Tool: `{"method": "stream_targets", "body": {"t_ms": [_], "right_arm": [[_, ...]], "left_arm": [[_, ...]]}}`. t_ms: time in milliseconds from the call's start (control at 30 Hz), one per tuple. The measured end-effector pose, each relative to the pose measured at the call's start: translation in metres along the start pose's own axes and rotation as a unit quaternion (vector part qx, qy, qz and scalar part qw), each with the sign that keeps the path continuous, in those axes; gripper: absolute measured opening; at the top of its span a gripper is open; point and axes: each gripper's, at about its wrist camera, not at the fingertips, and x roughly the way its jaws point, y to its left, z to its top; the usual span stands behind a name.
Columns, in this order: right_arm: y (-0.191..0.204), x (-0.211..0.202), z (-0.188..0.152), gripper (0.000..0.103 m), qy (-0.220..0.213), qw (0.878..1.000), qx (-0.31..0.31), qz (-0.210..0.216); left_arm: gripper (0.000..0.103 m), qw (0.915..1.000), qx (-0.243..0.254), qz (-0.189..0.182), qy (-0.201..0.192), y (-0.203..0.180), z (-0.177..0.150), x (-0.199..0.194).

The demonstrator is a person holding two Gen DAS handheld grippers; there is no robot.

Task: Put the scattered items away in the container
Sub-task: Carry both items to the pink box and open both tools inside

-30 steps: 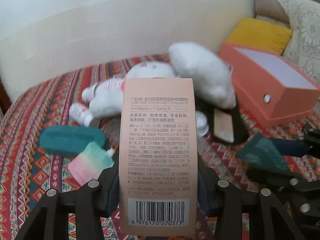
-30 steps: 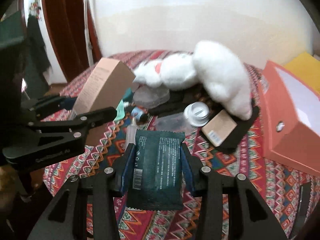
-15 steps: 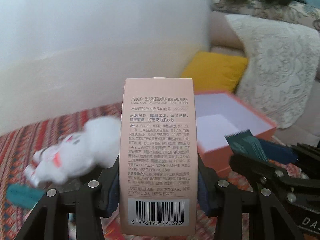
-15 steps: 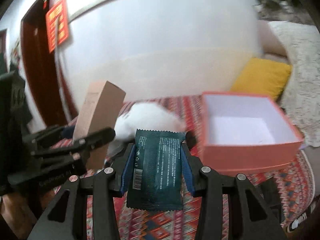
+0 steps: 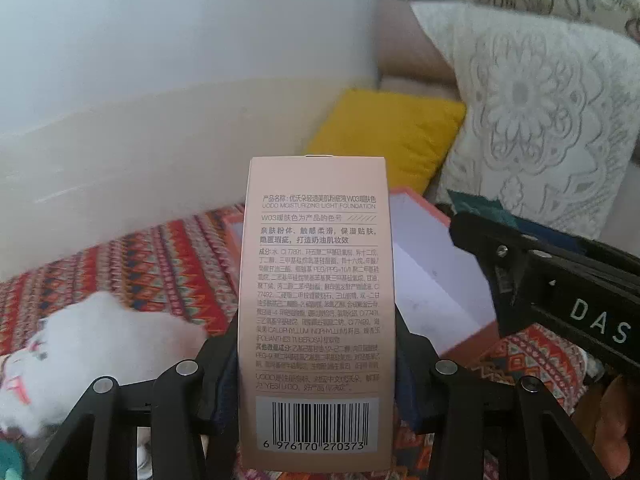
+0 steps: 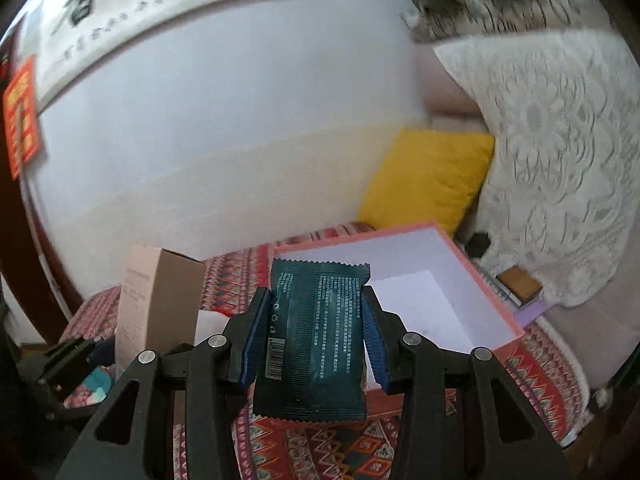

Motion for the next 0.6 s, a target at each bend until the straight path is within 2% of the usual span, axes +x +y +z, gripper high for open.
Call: {"method": "stream_targets", "body": {"t_ms": [133,333,467,500,533,567,600], "right_arm": [[-0.031,0.049,0.002,0.046,0.044,0.998,0.036,-0.008],[-0.061,0.098,-0.005,0.047,0.083,0.994,0.064,-0.036],[-0.069,0.126,-0.003,0.047,0.099,0.992,0.069,-0.045],[-0.071,0.132,-0.003,0.049,0.098,0.992,0.069,-0.048],[-0.072,0.137,-0.002,0.052,0.098,0.991,0.069,-0.051],[-0.074,0.141,-0.002,0.07,0.098,0.991,0.069,-0.057],[-0.074,0.143,-0.003,0.084,0.097,0.991,0.069,-0.068]], "left_arm": [[0.052,0.9994,0.002,-0.01,0.032,-0.011,0.007,0.05],[0.052,0.9966,0.023,-0.007,0.079,-0.027,0.002,0.112],[0.053,0.9949,0.026,-0.001,0.097,-0.031,-0.005,0.136],[0.057,0.9947,0.025,0.005,0.1,-0.031,-0.005,0.139],[0.063,0.9948,0.022,0.011,0.099,-0.03,-0.005,0.14],[0.078,0.995,0.02,0.018,0.096,-0.028,-0.005,0.14],[0.087,0.9956,0.019,0.028,0.087,-0.026,-0.004,0.136]]}}
